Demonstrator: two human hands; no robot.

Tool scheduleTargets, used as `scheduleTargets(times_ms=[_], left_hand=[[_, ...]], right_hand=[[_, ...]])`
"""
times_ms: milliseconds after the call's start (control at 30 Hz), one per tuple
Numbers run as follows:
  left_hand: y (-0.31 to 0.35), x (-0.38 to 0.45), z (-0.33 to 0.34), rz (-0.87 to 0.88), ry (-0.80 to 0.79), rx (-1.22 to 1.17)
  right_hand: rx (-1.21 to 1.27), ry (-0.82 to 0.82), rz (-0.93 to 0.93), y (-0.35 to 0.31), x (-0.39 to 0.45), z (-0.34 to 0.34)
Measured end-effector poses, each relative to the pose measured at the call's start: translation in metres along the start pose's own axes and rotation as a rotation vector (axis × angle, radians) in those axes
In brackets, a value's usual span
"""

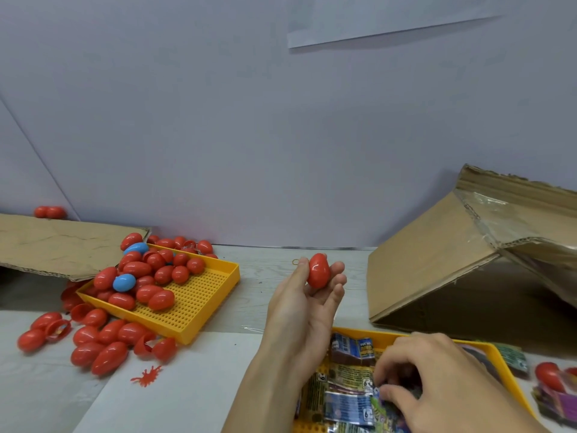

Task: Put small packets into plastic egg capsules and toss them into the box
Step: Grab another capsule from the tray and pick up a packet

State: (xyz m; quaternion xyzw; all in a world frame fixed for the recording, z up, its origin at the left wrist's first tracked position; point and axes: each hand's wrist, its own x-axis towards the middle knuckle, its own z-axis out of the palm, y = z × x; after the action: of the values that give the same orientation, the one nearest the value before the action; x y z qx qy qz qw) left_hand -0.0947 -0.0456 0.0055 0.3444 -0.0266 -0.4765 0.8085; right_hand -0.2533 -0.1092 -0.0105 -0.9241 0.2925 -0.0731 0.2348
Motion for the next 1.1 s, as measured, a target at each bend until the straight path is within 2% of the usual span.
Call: scheduleTargets(times_ms=[100, 233, 400, 633, 900, 1100], left_hand=[[-0.001, 0.0, -0.001, 0.049, -0.026, 0.048], [-0.002, -0.001, -0.001, 0.089, -0.052, 0.099], [-0.003, -0.001, 0.0, 0.13, -0.055, 0.158], [-0.005, 0.001, -0.001, 0.2, -0.042, 0.266], [-0.006, 0.003, -0.001, 0.226, -0.014, 0.306], [-0.005, 0.003, -0.003, 0.226, -0.011, 0.299]], right_hand=[[0.003, 0.019, -0.069, -0.003, 0.003, 0.003], [-0.027, -0.135, -0.217, -0.007, 0.012, 0.01], [-0.077, -0.166, -0.275, -0.003, 0.019, 0.011], [-0.053, 0.001, -0.208, -0.002, 0.01, 0.015], [-0.012, 0.047, -0.188, -0.006, 0.005, 0.009], [0.033, 0.005, -0.218, -0.006, 0.008, 0.01]])
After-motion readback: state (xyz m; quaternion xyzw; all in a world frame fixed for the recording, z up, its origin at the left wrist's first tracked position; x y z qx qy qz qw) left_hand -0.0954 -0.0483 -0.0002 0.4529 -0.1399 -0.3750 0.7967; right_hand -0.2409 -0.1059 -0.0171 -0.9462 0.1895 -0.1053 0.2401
